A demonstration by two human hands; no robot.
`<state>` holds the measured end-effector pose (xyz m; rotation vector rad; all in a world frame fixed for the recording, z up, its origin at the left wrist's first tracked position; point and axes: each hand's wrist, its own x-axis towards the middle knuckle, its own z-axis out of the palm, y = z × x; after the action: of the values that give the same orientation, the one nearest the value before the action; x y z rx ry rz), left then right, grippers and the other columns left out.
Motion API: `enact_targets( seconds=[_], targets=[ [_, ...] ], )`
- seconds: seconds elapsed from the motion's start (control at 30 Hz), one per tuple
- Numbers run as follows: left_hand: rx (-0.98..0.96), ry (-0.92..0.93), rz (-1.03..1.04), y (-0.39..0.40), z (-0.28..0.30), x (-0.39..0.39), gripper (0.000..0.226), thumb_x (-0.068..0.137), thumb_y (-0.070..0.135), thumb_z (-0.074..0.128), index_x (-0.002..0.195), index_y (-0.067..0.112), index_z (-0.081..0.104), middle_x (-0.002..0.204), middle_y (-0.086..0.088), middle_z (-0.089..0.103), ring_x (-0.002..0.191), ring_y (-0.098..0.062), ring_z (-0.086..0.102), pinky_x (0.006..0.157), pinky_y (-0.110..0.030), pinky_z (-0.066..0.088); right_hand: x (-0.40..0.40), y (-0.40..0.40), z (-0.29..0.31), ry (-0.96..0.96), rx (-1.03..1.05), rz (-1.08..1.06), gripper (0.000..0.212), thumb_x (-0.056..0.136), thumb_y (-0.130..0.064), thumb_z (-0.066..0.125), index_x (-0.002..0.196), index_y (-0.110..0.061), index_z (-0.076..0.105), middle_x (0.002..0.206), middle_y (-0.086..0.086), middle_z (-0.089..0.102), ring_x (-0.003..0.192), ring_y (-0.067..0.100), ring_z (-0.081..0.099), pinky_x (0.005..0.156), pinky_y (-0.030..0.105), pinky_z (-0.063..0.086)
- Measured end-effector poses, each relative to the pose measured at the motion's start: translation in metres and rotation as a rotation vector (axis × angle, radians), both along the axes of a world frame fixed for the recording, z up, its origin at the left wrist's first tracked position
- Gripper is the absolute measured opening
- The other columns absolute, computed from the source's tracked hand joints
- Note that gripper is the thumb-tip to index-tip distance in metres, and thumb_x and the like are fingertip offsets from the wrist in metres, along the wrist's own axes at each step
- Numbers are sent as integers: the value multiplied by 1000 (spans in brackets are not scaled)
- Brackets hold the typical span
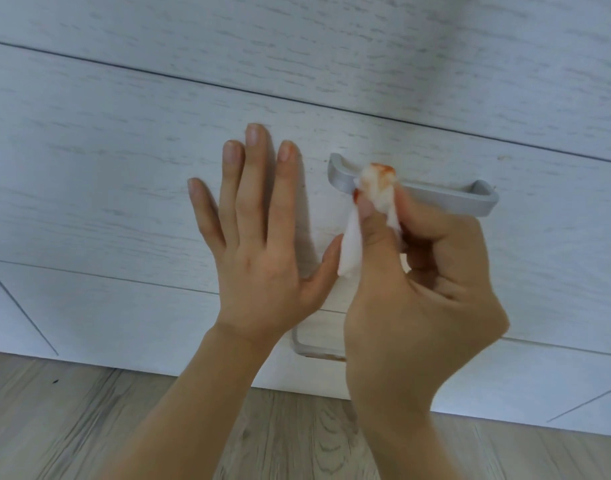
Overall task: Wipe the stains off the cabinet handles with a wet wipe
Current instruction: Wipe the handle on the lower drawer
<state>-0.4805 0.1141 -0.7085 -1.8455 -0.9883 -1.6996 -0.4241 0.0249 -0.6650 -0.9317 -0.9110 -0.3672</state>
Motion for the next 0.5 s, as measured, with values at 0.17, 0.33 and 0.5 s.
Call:
enact_targets(
  seconds=[0.17,0.33,0.5],
  targets=[
    [17,-29,-3,1,-1,3,70,94,50,39,143,1,27,147,-23,24,138,-38,18,112,-57,5,-1,-9,3,45,-11,63,22,80,-16,74,96,-26,63,71,-10,62,57,2,55,60,8,44],
    [21,-21,-4,2,-2,2,71,93,50,40,144,3,25,147,-22,23,139,-36,17,113,-55,4,1,-6,4,-37,-65,-24,12,86,-14,68,97,-10,67,81,-6,66,66,-2,58,67,8,45],
    [23,-21,12,4,-4,1,71,92,50,40,145,5,24,149,-20,21,146,-26,9,114,-53,2,-1,-5,6,-122,-84,-173,15,90,-11,63,102,-3,68,85,0,66,74,-1,58,72,4,42]
  ],
)
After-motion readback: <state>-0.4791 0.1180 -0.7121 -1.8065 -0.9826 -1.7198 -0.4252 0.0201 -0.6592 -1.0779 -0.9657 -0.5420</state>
